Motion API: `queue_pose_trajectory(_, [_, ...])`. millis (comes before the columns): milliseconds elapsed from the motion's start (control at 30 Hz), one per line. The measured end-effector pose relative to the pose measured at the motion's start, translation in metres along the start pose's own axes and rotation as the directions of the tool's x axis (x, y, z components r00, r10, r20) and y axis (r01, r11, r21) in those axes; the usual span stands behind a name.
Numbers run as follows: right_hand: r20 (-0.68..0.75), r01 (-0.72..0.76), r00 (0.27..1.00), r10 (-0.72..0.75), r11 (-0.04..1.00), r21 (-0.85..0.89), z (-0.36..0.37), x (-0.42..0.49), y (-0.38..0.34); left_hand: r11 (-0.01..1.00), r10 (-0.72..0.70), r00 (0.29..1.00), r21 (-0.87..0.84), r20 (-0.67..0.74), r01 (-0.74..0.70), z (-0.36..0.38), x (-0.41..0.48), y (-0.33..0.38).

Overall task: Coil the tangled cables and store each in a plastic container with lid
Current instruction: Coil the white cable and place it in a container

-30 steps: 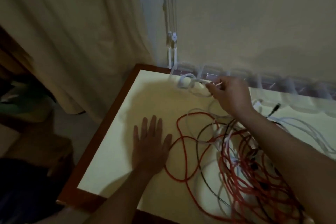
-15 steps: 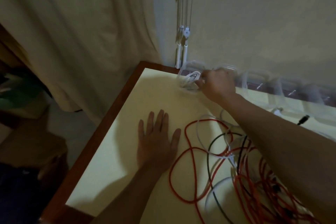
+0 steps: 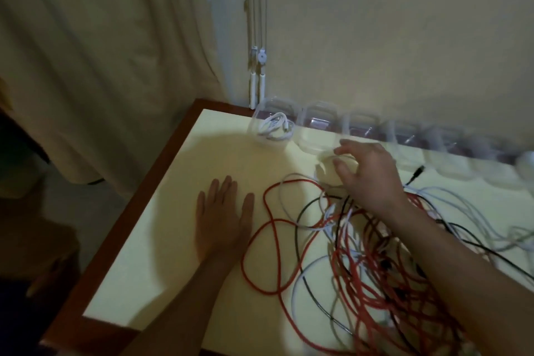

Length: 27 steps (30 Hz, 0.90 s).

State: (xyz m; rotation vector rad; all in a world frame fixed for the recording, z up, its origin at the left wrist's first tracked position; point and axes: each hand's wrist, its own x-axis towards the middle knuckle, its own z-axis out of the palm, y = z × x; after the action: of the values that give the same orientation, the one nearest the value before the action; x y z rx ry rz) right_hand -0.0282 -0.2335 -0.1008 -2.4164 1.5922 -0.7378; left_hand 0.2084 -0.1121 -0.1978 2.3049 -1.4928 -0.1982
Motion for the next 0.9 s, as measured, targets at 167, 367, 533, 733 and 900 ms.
queue_pose_trajectory(167, [-0.121,-0.133,0.985,0.126,0.990,-0.049,-0.065,-0.082,0.036,0.968,-0.136,0.990,-0.208,0.048,0.143,0.001,-0.024,0.029])
queue_pose_trajectory(367, [0.060,-0.202,0.977,0.204,0.978,-0.048,-0.095,-0.184,0.052,0.828,-0.146,0.986,-0.534,0.086,0.169,-0.020,-0.073,0.121])
queue_pose_trajectory(533, [0.274,-0.065,0.953,0.127,0.972,-0.226,-0.070,-0.250,0.068,0.742,-0.097,0.982,-0.646,0.164,0.182,-0.008,-0.112,0.160])
queue_pose_trajectory(733, [0.304,-0.109,0.927,0.218,0.935,-0.339,-0.062,-0.258,0.072,0.569,-0.317,0.933,-0.752,0.170,0.331,-0.032,-0.099,0.169])
queue_pose_trajectory(900, [0.272,-0.206,0.915,0.299,0.924,-0.323,-0.054,-0.249,0.071,0.485,-0.127,0.992,-0.870,0.028,0.086,-0.098,-0.090,0.196])
